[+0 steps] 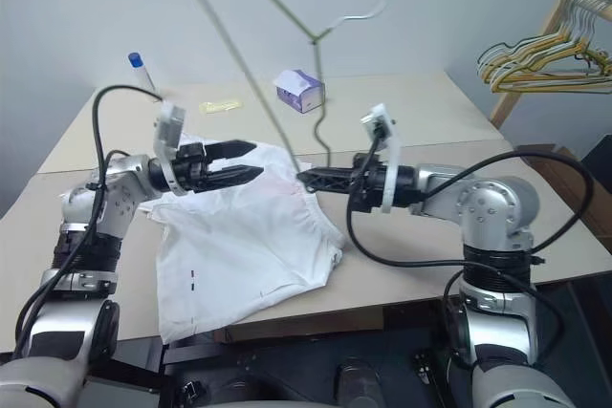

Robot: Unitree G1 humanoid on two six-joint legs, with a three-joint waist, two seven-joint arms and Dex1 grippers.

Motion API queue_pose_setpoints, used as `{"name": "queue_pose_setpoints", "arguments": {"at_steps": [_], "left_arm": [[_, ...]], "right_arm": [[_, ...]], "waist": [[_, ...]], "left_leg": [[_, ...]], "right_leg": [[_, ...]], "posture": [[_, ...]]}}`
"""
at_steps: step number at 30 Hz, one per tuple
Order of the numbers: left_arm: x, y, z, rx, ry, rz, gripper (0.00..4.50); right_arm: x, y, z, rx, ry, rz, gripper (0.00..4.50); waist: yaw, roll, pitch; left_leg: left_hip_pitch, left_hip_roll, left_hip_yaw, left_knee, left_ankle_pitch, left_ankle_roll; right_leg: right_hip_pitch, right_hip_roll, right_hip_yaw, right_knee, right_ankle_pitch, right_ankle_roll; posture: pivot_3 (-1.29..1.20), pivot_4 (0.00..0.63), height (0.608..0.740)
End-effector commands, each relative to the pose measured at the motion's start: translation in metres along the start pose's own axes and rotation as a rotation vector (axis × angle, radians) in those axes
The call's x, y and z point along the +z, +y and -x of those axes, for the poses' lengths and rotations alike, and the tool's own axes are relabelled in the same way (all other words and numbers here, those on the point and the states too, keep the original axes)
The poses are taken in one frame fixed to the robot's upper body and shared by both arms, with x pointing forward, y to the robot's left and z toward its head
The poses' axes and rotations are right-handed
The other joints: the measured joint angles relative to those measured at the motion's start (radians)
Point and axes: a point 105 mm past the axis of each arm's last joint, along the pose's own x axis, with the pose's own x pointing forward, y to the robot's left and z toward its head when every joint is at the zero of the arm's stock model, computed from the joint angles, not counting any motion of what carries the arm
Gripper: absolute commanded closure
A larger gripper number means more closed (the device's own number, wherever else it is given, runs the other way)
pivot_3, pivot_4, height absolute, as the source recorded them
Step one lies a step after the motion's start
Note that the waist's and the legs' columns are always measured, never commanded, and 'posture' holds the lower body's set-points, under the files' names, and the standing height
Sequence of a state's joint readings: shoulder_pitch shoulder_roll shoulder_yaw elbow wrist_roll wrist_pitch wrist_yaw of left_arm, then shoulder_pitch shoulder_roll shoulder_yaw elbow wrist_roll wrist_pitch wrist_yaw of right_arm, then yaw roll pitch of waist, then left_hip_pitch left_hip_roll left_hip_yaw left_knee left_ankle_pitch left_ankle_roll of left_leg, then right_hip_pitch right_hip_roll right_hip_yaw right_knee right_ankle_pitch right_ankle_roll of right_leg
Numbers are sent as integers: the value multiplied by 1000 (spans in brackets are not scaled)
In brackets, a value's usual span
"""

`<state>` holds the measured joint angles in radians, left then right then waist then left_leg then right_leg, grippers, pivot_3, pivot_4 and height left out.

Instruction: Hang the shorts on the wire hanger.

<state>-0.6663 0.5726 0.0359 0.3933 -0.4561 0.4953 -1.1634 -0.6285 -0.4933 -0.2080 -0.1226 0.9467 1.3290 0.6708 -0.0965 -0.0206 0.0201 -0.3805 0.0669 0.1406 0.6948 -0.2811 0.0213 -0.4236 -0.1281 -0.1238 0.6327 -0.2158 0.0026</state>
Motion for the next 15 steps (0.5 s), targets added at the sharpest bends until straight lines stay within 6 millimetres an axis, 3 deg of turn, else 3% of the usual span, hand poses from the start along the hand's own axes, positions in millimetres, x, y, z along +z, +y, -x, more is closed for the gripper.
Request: {"name": "queue_pose_setpoints", "arguments": {"at_steps": [1, 6, 11, 15], "left_arm": [[1, 5, 15, 53, 90, -159, 65], [-15, 0, 29, 29, 243, -343, 65], [-11, -6, 25, 12, 229, -370, 65], [-20, -16, 23, -21, 250, -380, 65]], "right_arm": [[-23, -25, 25, -149, 95, -84, 4500], [-68, -48, 55, -297, 320, -152, 4500], [-77, -46, 69, -233, 379, -254, 4500], [-91, -59, 85, -246, 433, -473, 4500]], "waist": [[1, 0, 0], [1, 0, 0], [3, 0, 0], [2, 0, 0]], "left_leg": [[-1, 0, 0, 0, -1, 1], [-3, 0, 2, 0, -1, 1], [-2, 0, 1, 1, -5, 8], [1, 0, 1, 1, -5, 8]], "right_leg": [[-1, 0, 0, 0, 0, 0], [-2, -1, 0, -3, 0, 0], [-1, -1, 0, -2, 1, 1], [1, -1, 1, -2, 1, 1]], "posture": [[-122, 0, 740], [-99, 0, 740], [-81, 0, 740], [-70, 0, 740]]}}
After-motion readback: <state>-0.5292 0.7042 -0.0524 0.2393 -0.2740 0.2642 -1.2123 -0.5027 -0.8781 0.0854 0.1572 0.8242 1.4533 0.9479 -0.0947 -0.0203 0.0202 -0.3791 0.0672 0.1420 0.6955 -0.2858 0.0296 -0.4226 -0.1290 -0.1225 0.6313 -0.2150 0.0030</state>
